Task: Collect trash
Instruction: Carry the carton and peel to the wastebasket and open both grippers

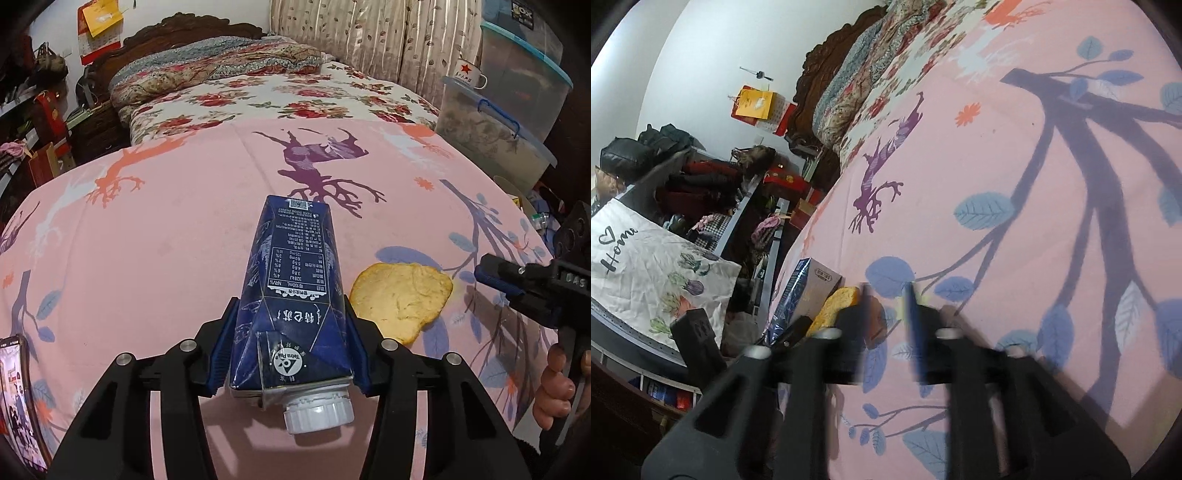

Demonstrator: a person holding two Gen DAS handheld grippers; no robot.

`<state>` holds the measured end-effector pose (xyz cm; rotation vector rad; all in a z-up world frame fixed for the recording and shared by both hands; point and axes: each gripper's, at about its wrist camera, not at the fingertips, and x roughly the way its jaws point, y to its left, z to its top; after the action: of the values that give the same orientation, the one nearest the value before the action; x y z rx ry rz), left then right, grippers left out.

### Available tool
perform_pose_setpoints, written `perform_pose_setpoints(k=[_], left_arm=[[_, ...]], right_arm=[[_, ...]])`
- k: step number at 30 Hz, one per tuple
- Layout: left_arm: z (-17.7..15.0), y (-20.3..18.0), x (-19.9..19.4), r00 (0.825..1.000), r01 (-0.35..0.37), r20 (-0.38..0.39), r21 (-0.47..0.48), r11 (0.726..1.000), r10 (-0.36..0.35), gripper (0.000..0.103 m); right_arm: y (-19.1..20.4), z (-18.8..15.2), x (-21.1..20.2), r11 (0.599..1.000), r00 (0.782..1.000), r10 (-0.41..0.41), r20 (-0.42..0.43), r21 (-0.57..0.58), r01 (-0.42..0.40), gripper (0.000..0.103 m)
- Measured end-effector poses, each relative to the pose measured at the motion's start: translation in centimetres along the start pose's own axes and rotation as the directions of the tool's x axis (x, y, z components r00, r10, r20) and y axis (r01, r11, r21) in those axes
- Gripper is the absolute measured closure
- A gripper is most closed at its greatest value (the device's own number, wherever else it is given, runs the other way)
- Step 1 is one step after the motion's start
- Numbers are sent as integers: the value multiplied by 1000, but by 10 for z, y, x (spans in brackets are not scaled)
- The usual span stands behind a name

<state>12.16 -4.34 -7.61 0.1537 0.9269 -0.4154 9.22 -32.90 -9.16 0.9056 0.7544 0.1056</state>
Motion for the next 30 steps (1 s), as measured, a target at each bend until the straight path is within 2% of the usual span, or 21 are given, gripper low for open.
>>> perform_pose_setpoints(k=[1, 2, 4, 7, 13, 15, 16, 17, 18, 20, 24, 30], left_arm=[[0, 2, 0, 1000, -3, -2, -2, 1000, 3, 54], [-1, 3, -1, 1000, -4, -3, -3, 1000, 4, 54], [-3, 7, -2, 1000, -1, -8, 2, 1000, 2, 54], [-9, 12, -7, 1000, -4, -5, 23, 1000, 4, 54], [-20, 18, -17, 1000, 5, -4, 47, 999, -5, 54], [-20, 17, -17, 1000, 11, -9, 47, 999, -10, 55], [-20, 16, -17, 1000, 12, -11, 48, 999, -12, 55], [-19, 15, -17, 1000, 13, -12, 51, 999, -12, 55], [-18, 12, -17, 1000, 15, -14, 57, 998, -14, 55], [-15, 8, -17, 1000, 22, -17, 68, 997, -21, 55], [-4, -13, -10, 998, 54, -41, 105, 993, -50, 55], [26, -68, 7, 990, 130, -83, 192, 973, -116, 55]], right_arm=[[4, -1, -3, 1000, 1000, 17, 23, -19, -16, 28], [7, -1, -5, 999, 999, 13, 40, -43, -11, 20], [21, -2, -3, 993, 999, -5, 36, -117, 10, 21], [33, -4, 11, 984, 999, -37, -15, -176, 34, 30], [44, -9, 51, 974, 992, -77, -100, -219, 53, 42], [50, -11, 66, 968, 988, -79, -130, -247, 45, 57], [51, -12, 72, 966, 985, -80, -155, -256, 39, 76], [51, -14, 75, 965, 982, -84, -169, -261, 37, 86], [51, -16, 77, 964, 981, -78, -177, -263, 30, 89], [49, -17, 71, 965, 984, -59, -167, -263, 13, 94], [32, -2, 45, 977, 994, -39, -98, -210, 17, 95], [-15, 31, -20, 988, 997, -76, 27, -135, 79, 95]])
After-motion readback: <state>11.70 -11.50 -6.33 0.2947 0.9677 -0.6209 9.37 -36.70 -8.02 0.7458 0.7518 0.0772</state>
